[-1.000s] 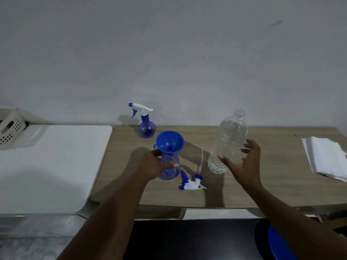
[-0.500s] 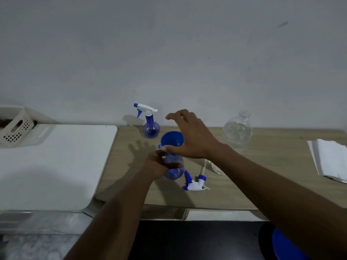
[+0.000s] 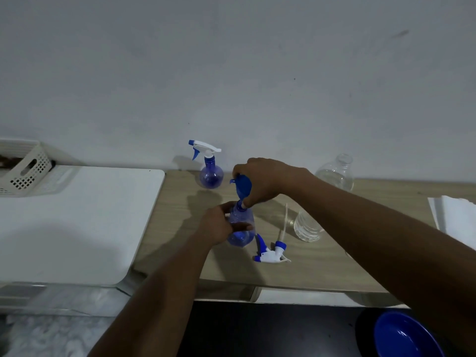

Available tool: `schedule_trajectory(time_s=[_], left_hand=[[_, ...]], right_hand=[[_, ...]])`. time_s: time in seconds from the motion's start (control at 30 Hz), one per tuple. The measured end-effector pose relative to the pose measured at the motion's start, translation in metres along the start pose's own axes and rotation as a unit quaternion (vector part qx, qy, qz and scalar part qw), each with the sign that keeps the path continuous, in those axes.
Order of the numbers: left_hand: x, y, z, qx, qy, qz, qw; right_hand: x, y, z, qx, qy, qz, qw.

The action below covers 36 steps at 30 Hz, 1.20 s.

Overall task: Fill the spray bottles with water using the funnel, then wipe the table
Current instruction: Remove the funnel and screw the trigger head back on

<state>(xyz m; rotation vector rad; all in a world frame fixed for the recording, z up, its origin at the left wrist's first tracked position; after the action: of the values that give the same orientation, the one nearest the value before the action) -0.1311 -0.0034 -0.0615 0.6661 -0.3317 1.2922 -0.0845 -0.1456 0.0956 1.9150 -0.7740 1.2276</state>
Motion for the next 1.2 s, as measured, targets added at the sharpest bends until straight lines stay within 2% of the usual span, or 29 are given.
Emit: schedule_trajectory(time_s=[0.1, 0.17, 0.23, 0.3, 0.37, 0.47, 0.57, 0.67, 0.77, 0.87, 1.03, 1.2], left_hand=[[0.007, 0.003, -0.004, -0.002, -0.009, 0.020, 1.000], [0.013, 0.005, -0.005, -0.011, -0.004, 0.038, 0.999], [0.018, 0.006, -0.008, -0.010, -0.008, 0.047, 0.999], [0.020, 0.006, -0.011, -0.006, -0.015, 0.053, 0.998], [0.018, 0.005, -0.014, -0.009, -0.023, 0.054, 0.998], [0.016, 0.006, -0.016, -0.023, 0.002, 0.060, 0.998], [0.015, 0.006, -0.015, -0.028, 0.017, 0.061, 0.998], [0.014, 0.006, -0.016, -0.030, 0.029, 0.061, 0.997], [0.015, 0.007, -0.016, -0.035, 0.027, 0.060, 0.997], [0.015, 0.007, -0.015, -0.037, 0.024, 0.057, 0.997], [0.015, 0.009, -0.015, -0.040, 0.015, 0.051, 0.998], [0.015, 0.010, -0.014, -0.035, 0.011, 0.043, 0.998]], right_hand=[[0.004, 0.004, 0.014, -0.033, -0.107, 0.011, 0.994], [-0.002, 0.005, 0.027, -0.064, -0.203, 0.035, 0.977], [-0.020, 0.004, 0.041, -0.099, -0.307, 0.070, 0.944], [-0.049, 0.001, 0.056, -0.140, -0.410, 0.118, 0.893], [-0.079, -0.002, 0.067, -0.184, -0.458, 0.175, 0.852], [-0.120, -0.005, 0.079, -0.249, -0.450, 0.218, 0.829], [-0.149, -0.008, 0.082, -0.288, -0.400, 0.186, 0.850], [-0.166, -0.011, 0.081, -0.277, -0.346, 0.179, 0.878], [-0.174, -0.013, 0.083, -0.269, -0.244, 0.168, 0.917], [-0.178, -0.010, 0.089, -0.269, -0.215, 0.139, 0.928], [-0.172, 0.023, 0.085, -0.183, -0.256, 0.190, 0.930], [-0.188, 0.082, 0.077, -0.080, -0.150, 0.134, 0.976]])
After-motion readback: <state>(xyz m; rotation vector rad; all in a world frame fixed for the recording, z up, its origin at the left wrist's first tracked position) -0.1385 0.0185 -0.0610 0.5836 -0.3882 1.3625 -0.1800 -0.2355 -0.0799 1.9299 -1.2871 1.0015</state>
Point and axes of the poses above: each hand's wrist, its own y-axis away from the middle knuckle, its own x-axis out of the back of the hand, z = x × y, the point moved 2 cm from there along -y, towards the middle knuckle, and after that the axes turned 11 degrees about -y, right-handed, at the moved point
